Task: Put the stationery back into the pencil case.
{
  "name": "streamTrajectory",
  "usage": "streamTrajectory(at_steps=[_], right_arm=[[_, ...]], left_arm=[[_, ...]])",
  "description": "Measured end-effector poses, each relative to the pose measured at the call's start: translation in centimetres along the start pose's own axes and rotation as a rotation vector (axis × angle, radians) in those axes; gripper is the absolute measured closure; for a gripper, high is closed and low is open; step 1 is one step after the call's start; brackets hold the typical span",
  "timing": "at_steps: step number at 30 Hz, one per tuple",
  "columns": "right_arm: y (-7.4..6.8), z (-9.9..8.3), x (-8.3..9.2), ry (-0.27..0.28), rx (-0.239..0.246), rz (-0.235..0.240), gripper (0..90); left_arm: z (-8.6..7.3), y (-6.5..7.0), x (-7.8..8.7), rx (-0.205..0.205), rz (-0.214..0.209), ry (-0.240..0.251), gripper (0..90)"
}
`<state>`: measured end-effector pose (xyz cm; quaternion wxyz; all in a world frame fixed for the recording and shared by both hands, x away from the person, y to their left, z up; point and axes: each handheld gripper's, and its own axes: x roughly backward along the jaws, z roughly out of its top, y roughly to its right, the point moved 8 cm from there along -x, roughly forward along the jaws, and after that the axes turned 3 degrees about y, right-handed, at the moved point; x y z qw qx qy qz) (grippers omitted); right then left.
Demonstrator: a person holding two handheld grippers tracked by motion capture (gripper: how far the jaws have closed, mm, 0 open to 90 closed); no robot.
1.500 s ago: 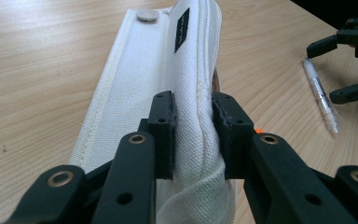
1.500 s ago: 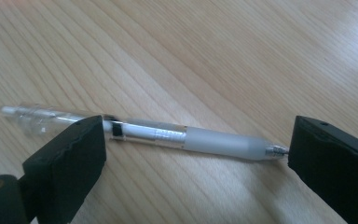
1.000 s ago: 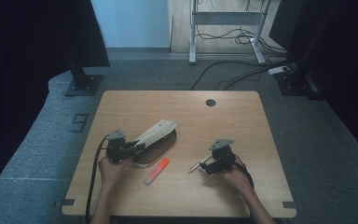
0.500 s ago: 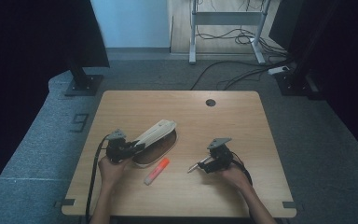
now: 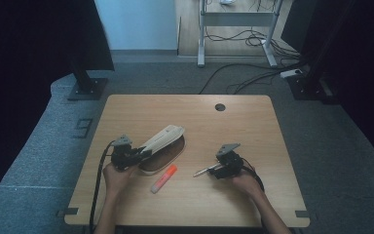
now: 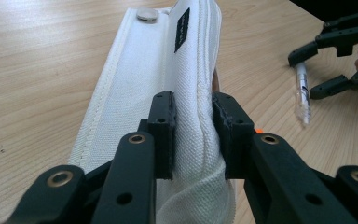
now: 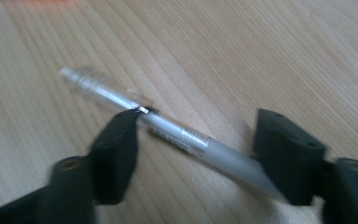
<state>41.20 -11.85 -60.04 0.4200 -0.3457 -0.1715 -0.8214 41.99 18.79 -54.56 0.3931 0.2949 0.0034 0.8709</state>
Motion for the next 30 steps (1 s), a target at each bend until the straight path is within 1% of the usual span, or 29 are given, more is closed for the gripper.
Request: streamTrajectory(at_steps=[5,9,12,13,15,19,21,27,30], right_arm=[[-0.2,-0.1,0.5,-0.019,0.013,0.02,54.6],[-0.3,-0.3,0.8,-0.03,-0.003,0.045,66.9],[-0.6,-0.5,1.0,-0.029,-0.021,0.076,76.8],[-0.7,-0.5,1.1,-0.03,-0.027,0.09,77.9],[-0.8,-0.6,1.1,-0.029,-0.04,0.1,78.3],[-1.2,-0.7,1.3,-0.038,-0.035,0.078,78.9],[-1.3,-0.7,1.3,-0.034,-0.032,0.068,79.0],[-1.6,-0.6,1.4,-0.023,-0.048,0.065,79.1],[-1.7,-0.4,1.6,-0.009,-0.046,0.064,79.1]], left_arm=[[0.0,0.0,0.0,0.002,-0.001,0.0,70.5],[0.0,0.0,0.0,0.002,-0.002,0.0,70.5],[0.0,0.0,0.0,0.005,-0.002,0.001,70.6],[0.0,0.0,0.0,0.004,-0.002,0.001,70.6],[0.0,0.0,0.0,0.003,-0.001,0.001,70.6],[0.0,0.0,0.0,0.003,-0.001,0.0,70.7],[0.0,0.0,0.0,0.002,-0.001,0.0,70.8],[0.0,0.0,0.0,0.001,0.001,0.002,71.0],[0.0,0.0,0.0,0.0,0.005,0.004,71.4]])
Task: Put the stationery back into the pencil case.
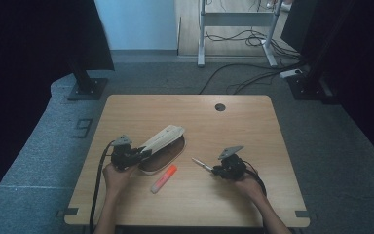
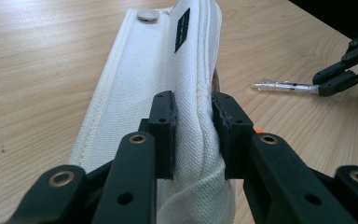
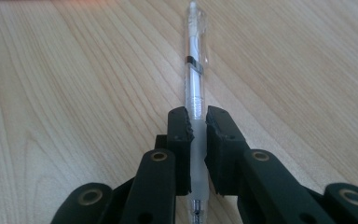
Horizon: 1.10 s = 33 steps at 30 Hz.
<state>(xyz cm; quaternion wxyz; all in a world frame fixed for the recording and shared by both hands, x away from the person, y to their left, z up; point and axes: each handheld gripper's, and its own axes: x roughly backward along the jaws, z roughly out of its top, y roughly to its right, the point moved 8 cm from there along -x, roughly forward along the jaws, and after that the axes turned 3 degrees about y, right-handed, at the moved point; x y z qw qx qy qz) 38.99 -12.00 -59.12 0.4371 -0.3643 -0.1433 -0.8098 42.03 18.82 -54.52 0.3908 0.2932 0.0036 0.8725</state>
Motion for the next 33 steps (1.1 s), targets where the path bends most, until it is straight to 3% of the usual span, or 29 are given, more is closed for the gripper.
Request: streamTrajectory(at_steps=[16,33], right_arm=[[-0.6,2.3,1.1,0.061,0.006,-0.001,79.2],[-1.2,5.8,-0.1,0.091,0.035,0.017,79.2]], left_arm=[[0.1,0.0,0.1,-0.002,0.01,0.007,72.9],[0.3,-0.1,0.3,0.002,0.016,0.021,74.6]])
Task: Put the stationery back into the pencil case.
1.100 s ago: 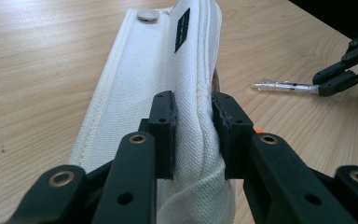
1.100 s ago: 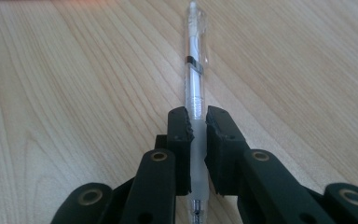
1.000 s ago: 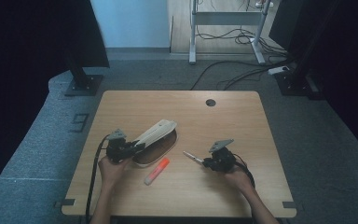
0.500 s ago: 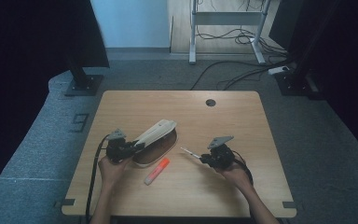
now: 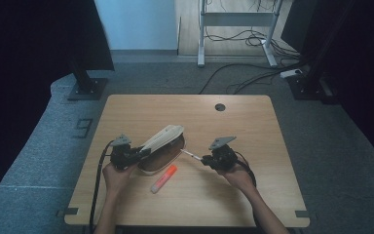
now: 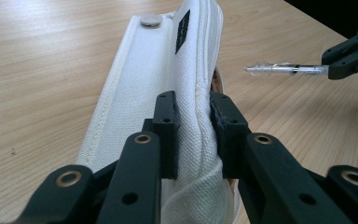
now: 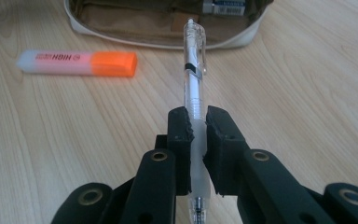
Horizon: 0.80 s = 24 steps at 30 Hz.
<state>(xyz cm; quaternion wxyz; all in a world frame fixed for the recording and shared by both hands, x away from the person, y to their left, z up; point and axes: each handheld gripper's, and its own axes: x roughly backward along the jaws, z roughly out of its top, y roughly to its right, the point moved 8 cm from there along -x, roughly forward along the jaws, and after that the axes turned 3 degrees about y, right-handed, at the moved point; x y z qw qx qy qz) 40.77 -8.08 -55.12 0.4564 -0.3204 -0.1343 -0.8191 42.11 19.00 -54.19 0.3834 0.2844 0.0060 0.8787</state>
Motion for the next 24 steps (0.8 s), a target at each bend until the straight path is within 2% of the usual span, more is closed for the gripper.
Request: streamTrajectory(at_steps=[24], right_arm=[[-1.4,3.7,-4.7,-0.012,0.046,0.045,79.2]], left_arm=[[0.1,0.1,0.1,-0.004,0.004,0.011,75.0]])
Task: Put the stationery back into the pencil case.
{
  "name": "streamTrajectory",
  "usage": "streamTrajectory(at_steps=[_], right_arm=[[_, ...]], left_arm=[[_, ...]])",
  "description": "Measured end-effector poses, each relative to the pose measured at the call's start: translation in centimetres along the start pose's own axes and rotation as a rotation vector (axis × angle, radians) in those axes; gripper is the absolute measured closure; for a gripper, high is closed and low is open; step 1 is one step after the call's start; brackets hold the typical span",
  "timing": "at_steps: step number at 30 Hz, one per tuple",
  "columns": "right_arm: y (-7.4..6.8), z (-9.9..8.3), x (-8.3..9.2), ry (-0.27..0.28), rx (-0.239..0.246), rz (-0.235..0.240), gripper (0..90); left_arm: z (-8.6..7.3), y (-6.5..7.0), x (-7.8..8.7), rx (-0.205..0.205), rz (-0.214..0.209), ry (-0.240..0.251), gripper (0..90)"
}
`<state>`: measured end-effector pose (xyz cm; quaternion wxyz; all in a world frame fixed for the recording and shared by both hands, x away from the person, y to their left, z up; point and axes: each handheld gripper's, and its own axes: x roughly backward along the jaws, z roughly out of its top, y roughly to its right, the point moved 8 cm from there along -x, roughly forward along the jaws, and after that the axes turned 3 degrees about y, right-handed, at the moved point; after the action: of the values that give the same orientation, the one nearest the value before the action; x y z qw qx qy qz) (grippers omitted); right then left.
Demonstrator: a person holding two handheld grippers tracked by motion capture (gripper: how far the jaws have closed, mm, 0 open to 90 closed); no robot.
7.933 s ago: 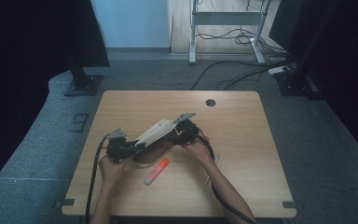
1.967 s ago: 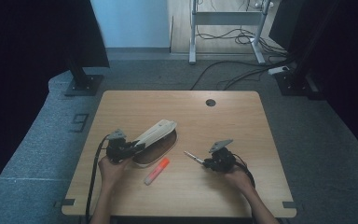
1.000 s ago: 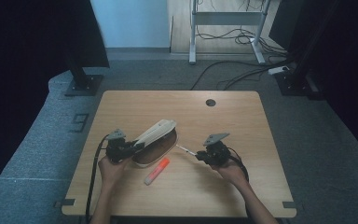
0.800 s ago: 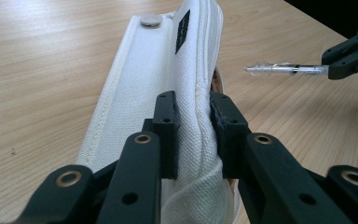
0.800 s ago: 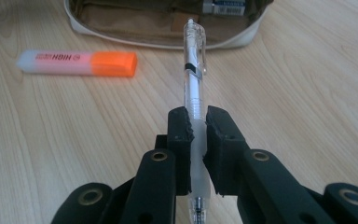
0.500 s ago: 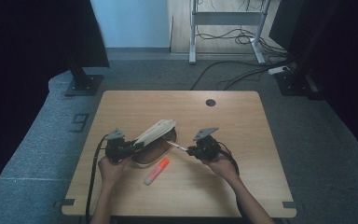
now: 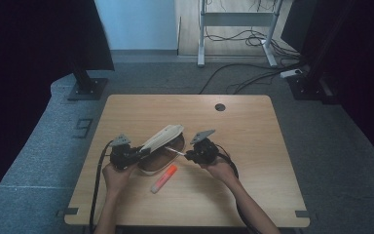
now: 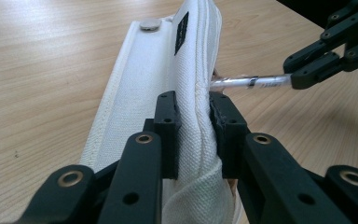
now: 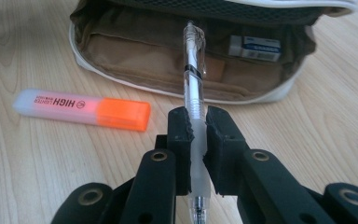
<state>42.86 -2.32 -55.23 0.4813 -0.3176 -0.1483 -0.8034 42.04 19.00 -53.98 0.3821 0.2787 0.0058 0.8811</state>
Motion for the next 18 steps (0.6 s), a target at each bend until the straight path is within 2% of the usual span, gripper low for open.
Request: streamTrajectory(at_steps=[18], right_arm=[[-0.3,1.2,-3.6,-0.009,0.02,0.02,79.2]], left_arm=[[0.0,0.1,-0.1,0.001,-0.007,0.004,74.9]])
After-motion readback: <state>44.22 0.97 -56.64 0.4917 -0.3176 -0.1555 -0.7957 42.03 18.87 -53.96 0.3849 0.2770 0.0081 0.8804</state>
